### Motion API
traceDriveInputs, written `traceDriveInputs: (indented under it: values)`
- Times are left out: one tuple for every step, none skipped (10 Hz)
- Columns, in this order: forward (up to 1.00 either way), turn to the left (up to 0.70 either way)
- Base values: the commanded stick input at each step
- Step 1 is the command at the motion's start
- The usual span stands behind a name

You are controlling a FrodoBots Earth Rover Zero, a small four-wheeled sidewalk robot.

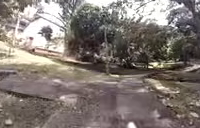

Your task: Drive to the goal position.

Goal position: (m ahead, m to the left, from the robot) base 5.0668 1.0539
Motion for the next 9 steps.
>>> traceDriveInputs:
  values:
    - [1.00,-0.25]
    - [1.00,0.00]
    - [1.00,0.00]
    - [1.00,0.00]
    - [1.00,0.00]
    - [1.00,0.00]
    - [1.00,0.00]
    - [1.00,0.00]
    - [1.00,0.00]
